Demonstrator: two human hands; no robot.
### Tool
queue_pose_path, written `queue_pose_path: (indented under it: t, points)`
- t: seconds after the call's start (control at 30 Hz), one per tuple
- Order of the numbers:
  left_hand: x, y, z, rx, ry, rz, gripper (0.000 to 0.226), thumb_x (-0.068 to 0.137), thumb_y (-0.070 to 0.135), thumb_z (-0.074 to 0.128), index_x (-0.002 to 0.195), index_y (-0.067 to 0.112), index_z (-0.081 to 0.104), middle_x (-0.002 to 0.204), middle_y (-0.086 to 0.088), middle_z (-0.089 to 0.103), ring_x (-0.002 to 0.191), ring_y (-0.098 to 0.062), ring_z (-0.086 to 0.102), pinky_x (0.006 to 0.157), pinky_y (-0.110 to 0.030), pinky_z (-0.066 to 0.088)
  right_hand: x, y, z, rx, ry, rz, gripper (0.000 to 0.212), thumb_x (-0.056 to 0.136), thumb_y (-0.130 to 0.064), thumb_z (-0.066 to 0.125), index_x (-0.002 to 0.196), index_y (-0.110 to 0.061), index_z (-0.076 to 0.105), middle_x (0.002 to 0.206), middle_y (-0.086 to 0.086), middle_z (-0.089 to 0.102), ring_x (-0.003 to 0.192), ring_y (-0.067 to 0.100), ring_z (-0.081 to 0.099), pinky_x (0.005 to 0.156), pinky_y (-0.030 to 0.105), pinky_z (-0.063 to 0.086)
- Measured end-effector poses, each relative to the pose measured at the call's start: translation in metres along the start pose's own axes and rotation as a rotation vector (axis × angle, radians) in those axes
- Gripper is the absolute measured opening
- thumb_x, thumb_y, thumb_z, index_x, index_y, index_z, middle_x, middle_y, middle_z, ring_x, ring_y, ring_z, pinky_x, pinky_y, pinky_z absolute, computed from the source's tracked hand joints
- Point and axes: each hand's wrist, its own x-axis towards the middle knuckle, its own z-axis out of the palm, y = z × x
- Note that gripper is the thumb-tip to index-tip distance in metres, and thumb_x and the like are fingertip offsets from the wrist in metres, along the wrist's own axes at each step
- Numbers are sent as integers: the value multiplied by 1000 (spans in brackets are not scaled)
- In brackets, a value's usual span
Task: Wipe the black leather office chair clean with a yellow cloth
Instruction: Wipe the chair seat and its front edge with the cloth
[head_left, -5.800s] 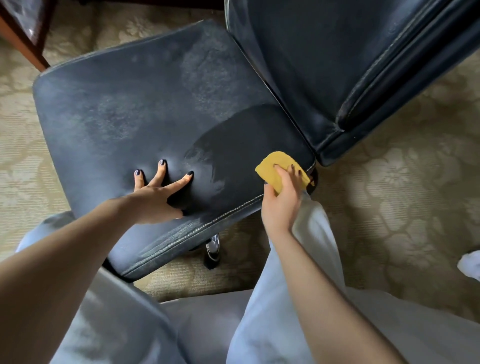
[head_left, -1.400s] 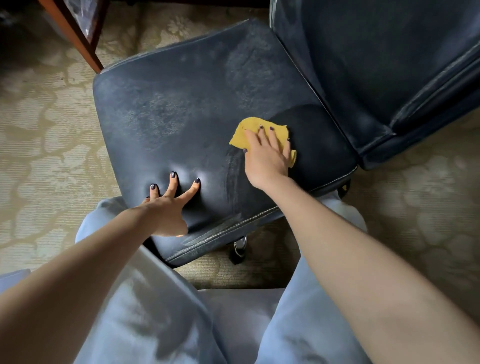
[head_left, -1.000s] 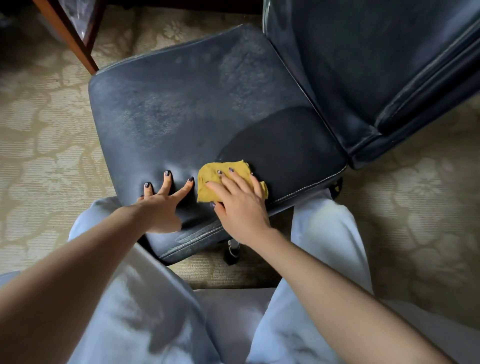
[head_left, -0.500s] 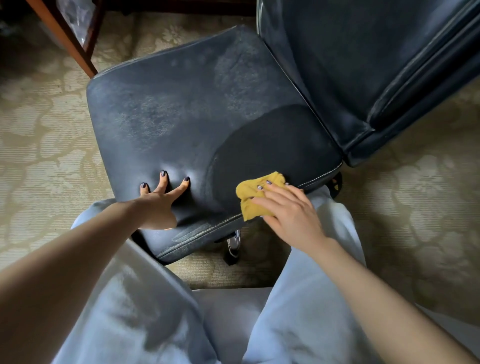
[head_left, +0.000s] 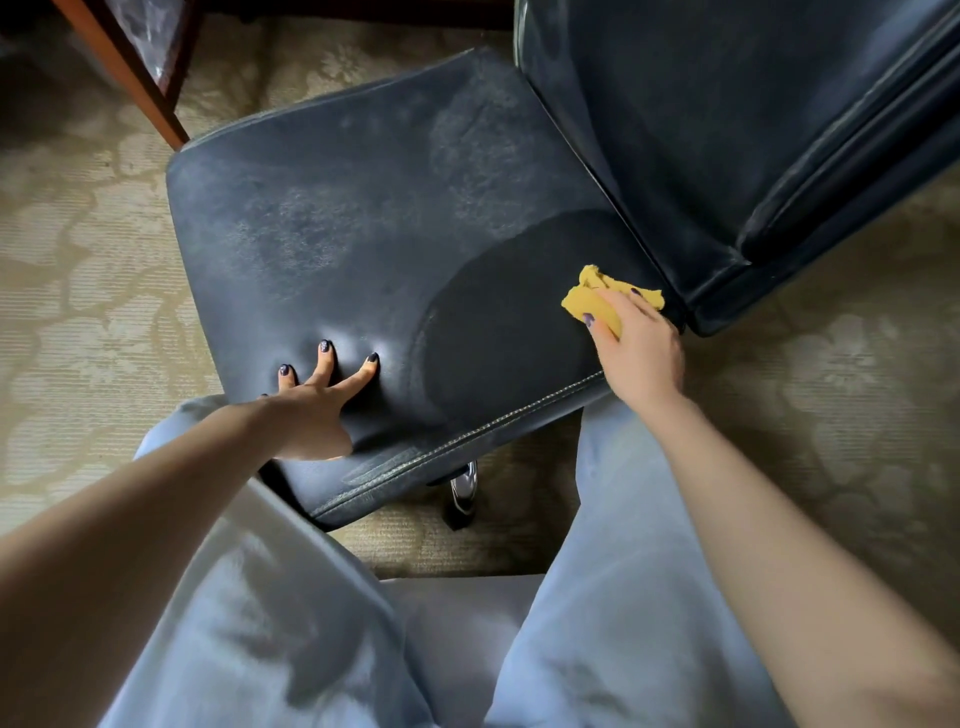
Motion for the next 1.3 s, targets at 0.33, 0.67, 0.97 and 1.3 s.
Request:
queue_pose_path:
  t: [0.33,0.67,0.97,1.3]
  points:
    - [-1,0,1,5,24,-7,92,86,12,45,143,50,-16,155,2,-28,142,-45,-9,110,-44,25,-46,-86,58,27,14,-190,29,85,-26,61,113,-22,66,127,7,62,132,26,44,108,41,20]
    - [-1,2,3,-11,58,-15,88,87,4,35,142,48,-18,155,2,-28,143,-44,-7,111,-43,24,-112,-116,73,0,-122,-518,36,82,-25,43,109,-27,66,122,-1,65,129,22,48,108,44,28]
    - [-6,5,2,-21,68,-21,88,87,1,33,143,48,-17,155,2,-28,143,-42,-9,110,-42,25,-125,-75,65,-13,-149,-988,29,88,-21,44,102,-28,69,123,-3,65,123,17,54,106,39,37]
    - [-8,6,2,-15,69,-26,90,85,0,33,144,48,-16,155,2,-28,143,-42,-9,111,-43,24,-82,-11,27,-75,-111,-689,35,80,-23,57,114,-27,67,127,-4,63,126,15,52,109,33,30]
